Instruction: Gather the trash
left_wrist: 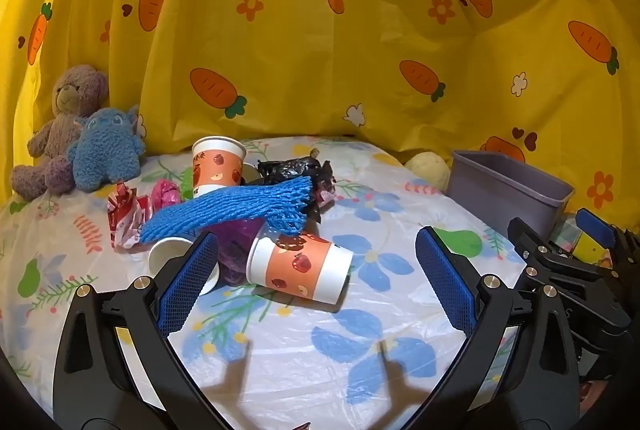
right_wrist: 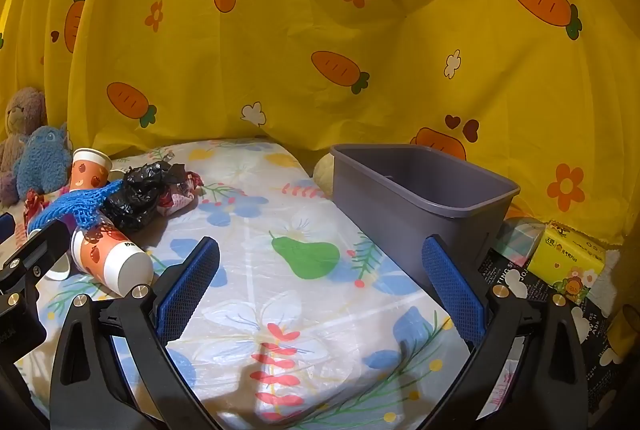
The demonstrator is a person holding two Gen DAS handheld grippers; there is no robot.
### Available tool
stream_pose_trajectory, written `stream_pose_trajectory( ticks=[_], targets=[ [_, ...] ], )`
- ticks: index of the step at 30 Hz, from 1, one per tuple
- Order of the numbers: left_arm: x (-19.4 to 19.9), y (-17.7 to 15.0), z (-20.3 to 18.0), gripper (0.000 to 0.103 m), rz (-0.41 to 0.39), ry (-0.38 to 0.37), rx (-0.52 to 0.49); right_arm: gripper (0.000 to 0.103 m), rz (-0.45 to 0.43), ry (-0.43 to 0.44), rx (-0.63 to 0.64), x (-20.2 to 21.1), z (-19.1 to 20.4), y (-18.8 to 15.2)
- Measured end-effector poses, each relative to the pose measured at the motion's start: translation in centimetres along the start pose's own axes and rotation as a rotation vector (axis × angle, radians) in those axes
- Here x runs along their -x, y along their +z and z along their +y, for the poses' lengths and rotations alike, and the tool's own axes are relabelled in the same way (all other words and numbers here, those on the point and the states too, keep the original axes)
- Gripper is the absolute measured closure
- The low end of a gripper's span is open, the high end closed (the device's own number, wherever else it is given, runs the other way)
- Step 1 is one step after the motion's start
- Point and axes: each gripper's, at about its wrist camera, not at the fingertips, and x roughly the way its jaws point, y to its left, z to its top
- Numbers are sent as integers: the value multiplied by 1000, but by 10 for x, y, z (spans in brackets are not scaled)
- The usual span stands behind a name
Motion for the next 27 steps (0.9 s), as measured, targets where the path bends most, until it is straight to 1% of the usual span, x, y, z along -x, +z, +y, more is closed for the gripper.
stream_pose_trajectory(
  ticks=[2, 16, 27],
  targets=[
    [1, 0, -1, 6, -7, 3, -11, 5, 1, 2, -1, 0, 0, 0],
    [0, -2, 0, 6, -1, -16, 7, 5, -4, -2, 0, 1, -1, 1],
    [3, 0, -2, 6, -10, -4, 2, 5, -5, -1, -2, 1, -1, 2]
  ],
)
